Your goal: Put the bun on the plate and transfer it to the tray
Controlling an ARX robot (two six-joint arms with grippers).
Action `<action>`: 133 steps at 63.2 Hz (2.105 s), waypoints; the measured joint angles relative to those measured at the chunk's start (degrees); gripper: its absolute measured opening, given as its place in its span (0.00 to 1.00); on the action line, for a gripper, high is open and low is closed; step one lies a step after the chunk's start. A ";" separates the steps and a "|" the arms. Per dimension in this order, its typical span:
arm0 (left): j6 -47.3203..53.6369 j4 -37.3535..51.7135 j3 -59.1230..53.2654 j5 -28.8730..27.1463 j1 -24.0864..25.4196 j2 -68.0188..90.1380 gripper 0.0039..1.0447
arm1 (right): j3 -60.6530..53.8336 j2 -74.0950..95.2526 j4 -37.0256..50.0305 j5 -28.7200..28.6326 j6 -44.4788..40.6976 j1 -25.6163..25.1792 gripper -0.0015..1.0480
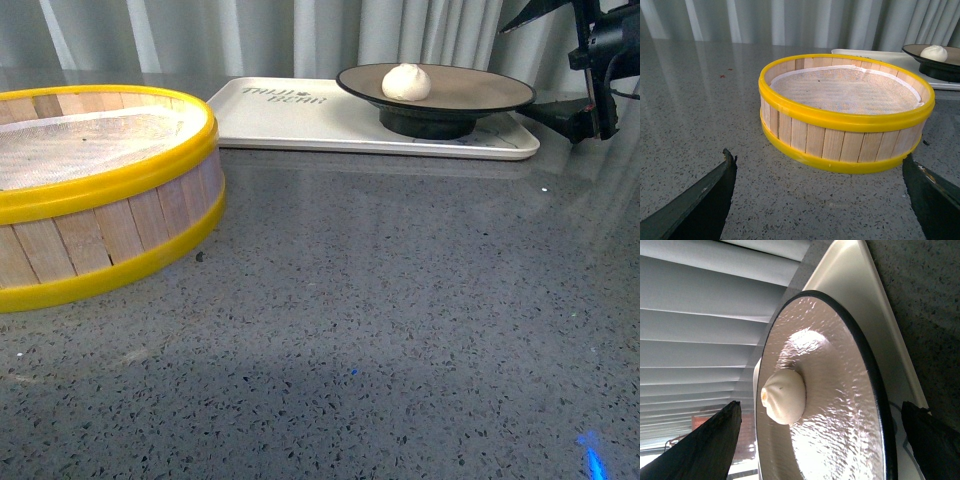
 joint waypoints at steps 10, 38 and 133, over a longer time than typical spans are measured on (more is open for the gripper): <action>0.00 0.00 0.00 0.00 0.00 0.00 0.94 | -2.51 -2.95 0.74 0.37 0.00 -0.81 0.92; 0.00 0.00 0.00 0.00 0.00 0.00 0.94 | -23.26 -22.25 7.10 9.81 -5.51 -7.63 0.92; 0.00 0.00 0.00 0.00 0.00 -0.02 0.94 | -102.92 -97.46 25.97 24.70 -60.89 -6.12 0.02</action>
